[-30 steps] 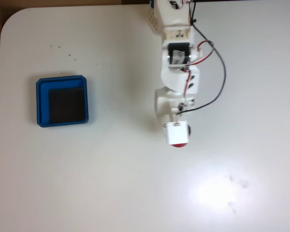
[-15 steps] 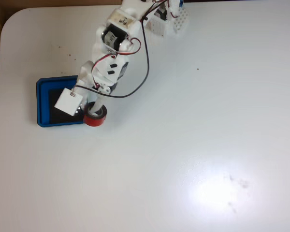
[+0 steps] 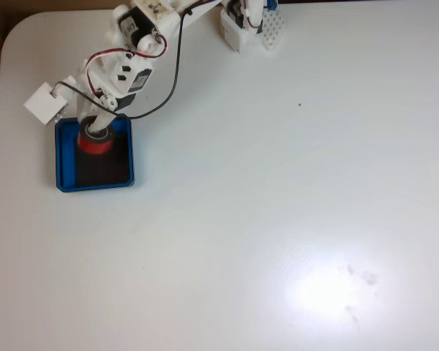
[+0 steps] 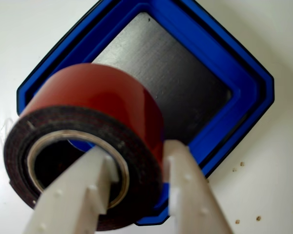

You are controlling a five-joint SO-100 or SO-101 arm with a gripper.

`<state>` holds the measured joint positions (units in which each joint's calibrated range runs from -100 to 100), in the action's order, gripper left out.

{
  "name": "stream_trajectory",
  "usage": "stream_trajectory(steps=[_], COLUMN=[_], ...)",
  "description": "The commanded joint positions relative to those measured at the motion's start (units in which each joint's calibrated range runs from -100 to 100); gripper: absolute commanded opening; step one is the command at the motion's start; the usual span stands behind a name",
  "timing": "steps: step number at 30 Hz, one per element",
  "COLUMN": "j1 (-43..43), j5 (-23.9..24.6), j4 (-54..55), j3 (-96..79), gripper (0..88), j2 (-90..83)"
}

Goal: Pick the red roll and drop it in the blue box

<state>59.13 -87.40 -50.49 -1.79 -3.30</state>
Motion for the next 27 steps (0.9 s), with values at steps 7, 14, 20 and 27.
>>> stream_trajectory(steps=[7, 14, 20, 27], j1=[1.98, 1.59, 1.98, 3.84], j5=[-0.16, -0.16, -0.16, -0.16], j4=[0.74, 2.31, 11.88, 19.06], j3=[2.96, 3.68, 4.04, 4.04], gripper=[0.6, 0.6, 0.6, 0.6], j2=[0.38, 6.65, 10.83, 17.85])
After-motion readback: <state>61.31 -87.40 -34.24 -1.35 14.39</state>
